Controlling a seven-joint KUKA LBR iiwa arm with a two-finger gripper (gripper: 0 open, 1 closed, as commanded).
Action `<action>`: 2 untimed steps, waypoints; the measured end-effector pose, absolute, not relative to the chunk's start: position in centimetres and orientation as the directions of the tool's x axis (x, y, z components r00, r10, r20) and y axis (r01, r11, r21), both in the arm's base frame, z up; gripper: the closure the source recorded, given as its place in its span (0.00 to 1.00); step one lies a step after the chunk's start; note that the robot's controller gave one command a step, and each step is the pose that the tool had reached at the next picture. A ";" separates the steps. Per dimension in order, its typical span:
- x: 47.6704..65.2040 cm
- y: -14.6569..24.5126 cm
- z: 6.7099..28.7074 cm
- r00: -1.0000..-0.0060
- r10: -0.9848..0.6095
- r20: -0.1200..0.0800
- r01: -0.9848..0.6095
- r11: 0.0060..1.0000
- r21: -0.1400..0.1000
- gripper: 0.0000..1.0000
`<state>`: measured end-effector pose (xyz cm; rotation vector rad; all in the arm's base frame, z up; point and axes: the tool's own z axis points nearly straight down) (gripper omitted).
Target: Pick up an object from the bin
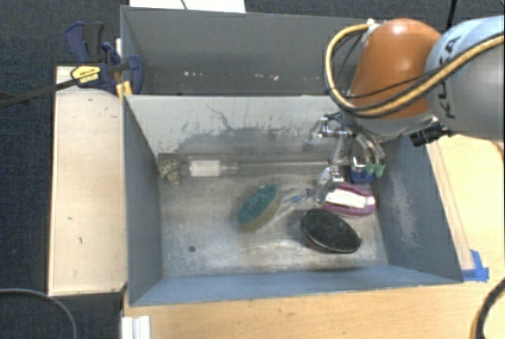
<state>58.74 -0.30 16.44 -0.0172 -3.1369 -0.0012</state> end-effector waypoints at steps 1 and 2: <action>58.1 9.2 7.3 -0.915 -0.402 -0.005 -0.402 0.915 0.000 0.00; 58.2 9.4 10.2 -0.892 -0.453 -0.007 -0.453 0.892 -0.001 0.00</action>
Offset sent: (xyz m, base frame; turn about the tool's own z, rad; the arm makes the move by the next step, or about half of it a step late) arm -0.0084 0.0939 -0.0944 -0.4245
